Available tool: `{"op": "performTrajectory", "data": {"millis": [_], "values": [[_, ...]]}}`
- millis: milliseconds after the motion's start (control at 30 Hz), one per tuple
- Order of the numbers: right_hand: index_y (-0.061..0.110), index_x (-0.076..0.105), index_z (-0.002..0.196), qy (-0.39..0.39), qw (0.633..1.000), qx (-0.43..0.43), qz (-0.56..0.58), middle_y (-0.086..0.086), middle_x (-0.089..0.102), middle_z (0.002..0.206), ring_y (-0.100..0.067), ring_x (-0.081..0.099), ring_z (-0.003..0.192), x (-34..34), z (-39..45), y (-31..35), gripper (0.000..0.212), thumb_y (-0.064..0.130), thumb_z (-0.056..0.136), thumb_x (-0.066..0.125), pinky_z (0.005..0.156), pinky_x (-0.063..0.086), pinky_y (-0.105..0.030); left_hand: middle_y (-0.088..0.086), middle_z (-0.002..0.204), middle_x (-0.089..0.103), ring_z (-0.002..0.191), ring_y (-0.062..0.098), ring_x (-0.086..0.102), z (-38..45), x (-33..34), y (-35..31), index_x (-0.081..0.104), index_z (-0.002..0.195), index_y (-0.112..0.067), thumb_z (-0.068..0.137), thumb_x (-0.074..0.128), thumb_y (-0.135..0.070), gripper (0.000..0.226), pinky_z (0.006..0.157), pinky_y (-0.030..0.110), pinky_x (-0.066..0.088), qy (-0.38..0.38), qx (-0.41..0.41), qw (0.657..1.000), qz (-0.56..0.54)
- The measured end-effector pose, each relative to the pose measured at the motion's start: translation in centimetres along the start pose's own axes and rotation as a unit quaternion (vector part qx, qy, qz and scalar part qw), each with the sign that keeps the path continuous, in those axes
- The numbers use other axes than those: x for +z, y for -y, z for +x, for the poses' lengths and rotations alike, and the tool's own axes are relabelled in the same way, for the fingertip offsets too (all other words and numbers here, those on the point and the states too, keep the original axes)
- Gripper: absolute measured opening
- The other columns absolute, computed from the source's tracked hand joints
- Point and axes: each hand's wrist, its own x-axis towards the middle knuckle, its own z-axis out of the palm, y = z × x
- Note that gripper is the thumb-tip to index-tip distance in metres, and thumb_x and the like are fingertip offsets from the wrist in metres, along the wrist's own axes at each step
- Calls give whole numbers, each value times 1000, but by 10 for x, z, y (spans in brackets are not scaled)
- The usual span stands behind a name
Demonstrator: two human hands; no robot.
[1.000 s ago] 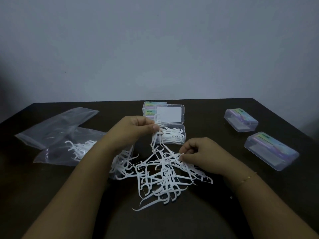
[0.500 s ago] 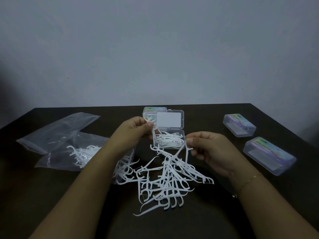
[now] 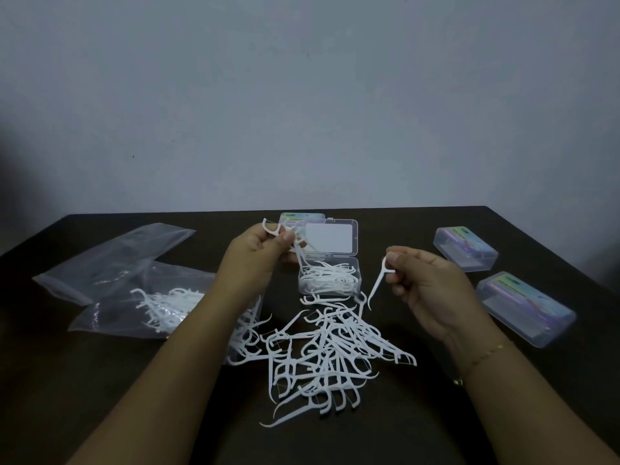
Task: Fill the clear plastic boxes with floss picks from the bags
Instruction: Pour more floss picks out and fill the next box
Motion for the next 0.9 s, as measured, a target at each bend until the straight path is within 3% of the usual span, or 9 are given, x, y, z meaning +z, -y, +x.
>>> {"op": "performTrajectory", "data": {"millis": [133,300,400,500,633,800,900], "values": [[8,65,89,-6,1000,1,24,-3,68,71,-11,60,59,1,1,0,9,2,87,59,57,43,-24,1,80,74,80,16,71,3,-1,4,66,88,-17,93,58,-18,10,84,39,55,-20,8,1000,8],[9,62,89,-19,998,12,63,-5,70,73,-16,70,68,4,4,-4,10,-1,87,59,61,53,-23,-11,83,71,78,3,69,1,9,10,62,88,-25,94,57,-19,10,78,28,55,-56,42,997,35],[8,61,91,-44,995,6,84,-8,70,77,-18,70,74,7,8,-10,9,0,87,59,68,55,-26,-14,87,68,83,1,65,0,17,16,61,87,-29,94,57,-26,9,72,21,50,-42,78,985,150],[12,65,93,-98,994,-47,-29,-5,70,87,-13,67,78,11,13,-19,9,6,86,64,67,52,-22,-11,89,65,77,-2,58,-1,23,20,61,90,-26,95,55,-29,8,60,8,39,-17,123,960,252],[15,68,92,-102,965,-132,-201,6,65,84,-2,58,78,14,16,-30,8,13,85,67,64,44,-10,-3,95,67,84,8,59,-2,28,20,65,103,-18,96,54,-25,16,71,18,45,-9,167,943,288],[19,68,84,-64,962,-146,-221,5,67,82,-3,62,76,15,18,-37,9,10,84,68,64,48,-10,4,101,69,88,9,57,-7,36,14,68,106,-8,95,56,-19,20,77,22,43,-30,237,921,308],[20,70,87,-27,964,-131,-231,3,69,88,-7,64,83,14,21,-40,12,9,86,65,70,51,-14,7,100,71,90,18,63,-6,38,13,69,104,-7,94,57,-17,18,80,30,49,-39,270,908,318]]}}
